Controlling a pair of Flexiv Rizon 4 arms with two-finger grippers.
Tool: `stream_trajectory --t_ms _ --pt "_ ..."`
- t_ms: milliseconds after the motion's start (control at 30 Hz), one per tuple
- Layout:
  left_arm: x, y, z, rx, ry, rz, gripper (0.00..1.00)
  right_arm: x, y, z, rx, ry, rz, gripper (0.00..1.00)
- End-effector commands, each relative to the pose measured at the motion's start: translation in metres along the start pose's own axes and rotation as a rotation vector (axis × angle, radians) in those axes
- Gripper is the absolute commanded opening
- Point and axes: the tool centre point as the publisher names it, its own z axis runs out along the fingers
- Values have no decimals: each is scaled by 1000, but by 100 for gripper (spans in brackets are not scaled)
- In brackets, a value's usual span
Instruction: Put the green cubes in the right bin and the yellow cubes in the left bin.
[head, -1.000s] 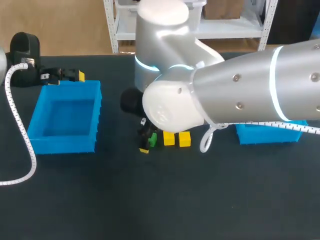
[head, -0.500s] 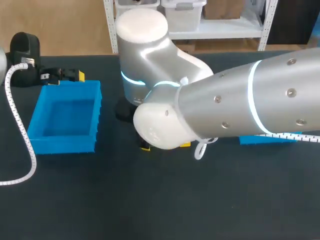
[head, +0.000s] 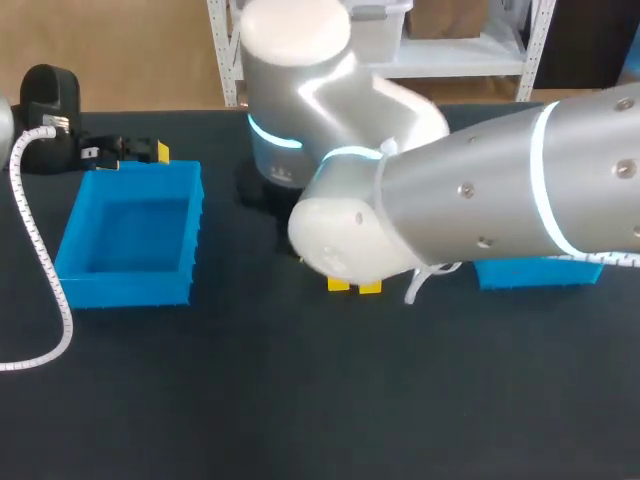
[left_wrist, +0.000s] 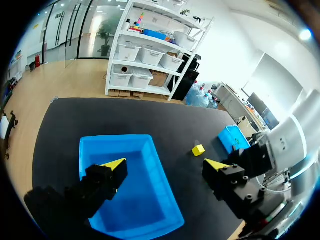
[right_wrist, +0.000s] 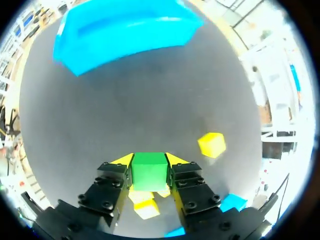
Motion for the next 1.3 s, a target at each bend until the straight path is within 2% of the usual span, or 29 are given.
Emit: stream_trajectory --t_ms 33,233,500,800,1000,1133,1300 --pt "0 0 0 0 0 0 100 17 -19 -29 32 -66 57 0" --pt "0 0 0 0 0 0 100 37 -66 -64 77 -141 212 0" --pt "0 0 0 0 0 0 100 94 -123 -91 131 -192 436 0" --pt "0 0 0 0 0 0 100 174 -160 -76 100 -195 713 0" --pt "0 0 0 0 0 0 100 218 -174 -63 77 -202 860 0" --pt "0 0 0 0 0 0 100 237 -181 -58 82 -202 910 0" --pt "0 0 0 0 0 0 100 247 -187 -60 94 -204 930 0"
